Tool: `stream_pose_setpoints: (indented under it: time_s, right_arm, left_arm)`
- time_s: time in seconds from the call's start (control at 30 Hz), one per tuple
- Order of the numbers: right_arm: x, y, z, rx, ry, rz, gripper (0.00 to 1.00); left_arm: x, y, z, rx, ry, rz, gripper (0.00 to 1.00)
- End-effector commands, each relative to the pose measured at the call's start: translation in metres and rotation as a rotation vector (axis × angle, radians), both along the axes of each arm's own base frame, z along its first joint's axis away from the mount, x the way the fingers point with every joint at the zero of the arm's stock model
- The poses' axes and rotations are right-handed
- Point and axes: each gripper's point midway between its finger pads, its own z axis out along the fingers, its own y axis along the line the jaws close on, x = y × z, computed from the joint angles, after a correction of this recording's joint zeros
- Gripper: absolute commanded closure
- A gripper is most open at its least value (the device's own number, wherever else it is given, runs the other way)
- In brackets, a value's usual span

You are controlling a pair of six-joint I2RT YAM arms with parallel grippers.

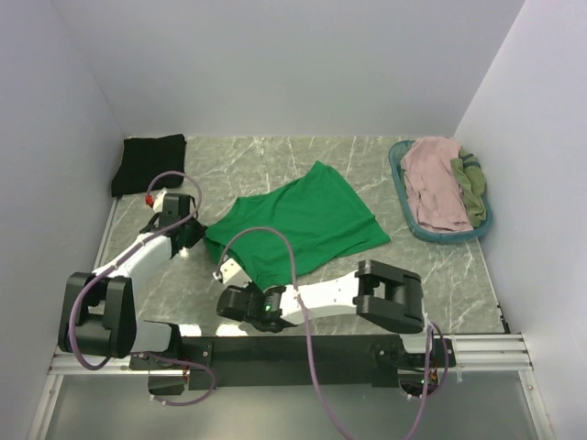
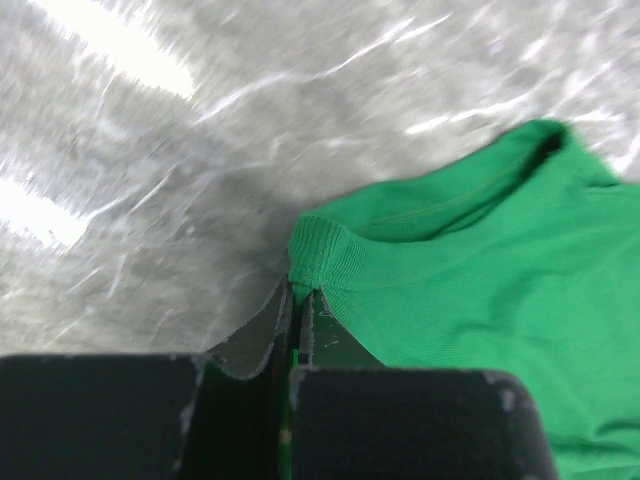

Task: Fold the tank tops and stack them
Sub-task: Flatten the tank top out

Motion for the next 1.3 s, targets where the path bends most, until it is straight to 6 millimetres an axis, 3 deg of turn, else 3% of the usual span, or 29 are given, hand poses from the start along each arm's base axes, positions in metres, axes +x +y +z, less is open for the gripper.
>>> stream_pose_setpoints:
  time_s: [0.0, 0.1, 0.17, 0.2, 0.23, 0.3, 0.33, 0.37, 0.4, 0.43, 0.47, 0.5, 0.53, 0.57, 0.6, 0.63, 0.67, 0.8, 0.9, 1.03, 1.13, 1.2, 1.27]
  right_arm:
    - [0.019, -0.012, 0.058, 0.054, -0.067, -0.017, 1.00]
    - [0.032, -0.017, 0.115, 0.111, -0.130, -0.001, 1.00]
    - [0.040, -0.024, 0.154, 0.138, -0.171, 0.001, 1.00]
    - [0.048, -0.024, 0.188, 0.175, -0.207, 0.007, 1.00]
    - [0.050, -0.029, 0.201, 0.172, -0.219, 0.014, 1.00]
    - [0.060, -0.033, 0.251, 0.222, -0.279, 0.025, 1.00]
    - [0.062, -0.038, 0.263, 0.216, -0.289, 0.032, 1.00]
    - [0.066, -0.039, 0.296, 0.249, -0.335, 0.033, 1.00]
    - [0.069, -0.045, 0.315, 0.267, -0.360, 0.029, 1.00]
    - [0.071, -0.051, 0.327, 0.260, -0.376, 0.026, 1.00]
    - [0.074, -0.056, 0.359, 0.288, -0.425, 0.030, 1.00]
    - [0.074, -0.062, 0.376, 0.302, -0.449, 0.028, 1.00]
    - [0.075, -0.068, 0.390, 0.307, -0.466, 0.031, 1.00]
    - [0.075, -0.074, 0.418, 0.338, -0.505, 0.034, 1.00]
    - [0.075, -0.080, 0.434, 0.357, -0.523, 0.035, 1.00]
    - [0.074, -0.085, 0.444, 0.358, -0.533, 0.038, 1.00]
    - [0.072, -0.095, 0.471, 0.397, -0.567, 0.038, 1.00]
    - [0.068, -0.132, 0.527, 0.479, -0.648, 0.018, 1.00]
    - [0.068, -0.154, 0.546, 0.517, -0.675, -0.006, 1.00]
    - [0.062, -0.170, 0.563, 0.597, -0.692, 0.014, 1.00]
    - [0.070, -0.181, 0.565, 0.634, -0.683, 0.015, 1.00]
    - [0.069, -0.174, 0.564, 0.668, -0.655, 0.067, 1.00]
    - [0.080, -0.180, 0.565, 0.678, -0.652, 0.051, 1.00]
  left_arm:
    - [0.022, -0.005, 0.046, -0.017, -0.114, -0.010, 0.99]
    - [0.035, -0.007, 0.085, -0.027, -0.195, -0.019, 0.99]
    - [0.045, -0.009, 0.121, -0.034, -0.259, -0.027, 0.99]
    - [0.048, -0.010, 0.134, -0.033, -0.276, -0.034, 0.99]
    - [0.055, -0.010, 0.163, -0.036, -0.323, -0.035, 0.99]
    - [0.060, -0.011, 0.195, -0.038, -0.379, -0.042, 0.99]
    - [0.065, -0.010, 0.232, -0.040, -0.445, -0.042, 0.99]
    - [0.066, -0.007, 0.251, -0.038, -0.479, -0.035, 0.99]
    - [0.067, -0.006, 0.272, -0.041, -0.518, -0.032, 0.99]
    - [0.067, -0.004, 0.314, -0.048, -0.603, -0.029, 0.99]
    - [0.066, -0.002, 0.334, -0.049, -0.644, -0.025, 0.99]
    - [0.064, -0.002, 0.354, -0.056, -0.679, -0.028, 0.99]
    - [0.058, -0.002, 0.399, -0.064, -0.771, -0.031, 0.99]
    - [0.059, -0.003, 0.411, -0.067, -0.784, -0.037, 0.99]
    - [0.055, -0.003, 0.431, -0.072, -0.825, -0.040, 0.99]
    - [0.046, -0.003, 0.467, -0.079, -0.904, -0.043, 0.99]
    - [0.041, -0.004, 0.486, -0.088, -0.952, -0.047, 0.99]
    - [0.010, -0.004, 0.561, -0.111, -1.140, -0.064, 0.99]
    - [-0.008, -0.010, 0.592, -0.155, -1.241, -0.098, 0.99]
    - [-0.018, -0.018, 0.609, -0.201, -1.308, -0.138, 0.99]
    - [-0.010, -0.021, 0.606, -0.208, -1.300, -0.142, 0.99]
    - [-0.003, -0.022, 0.600, -0.211, -1.284, -0.141, 0.99]
    - [0.007, -0.024, 0.594, -0.218, -1.268, -0.143, 0.99]
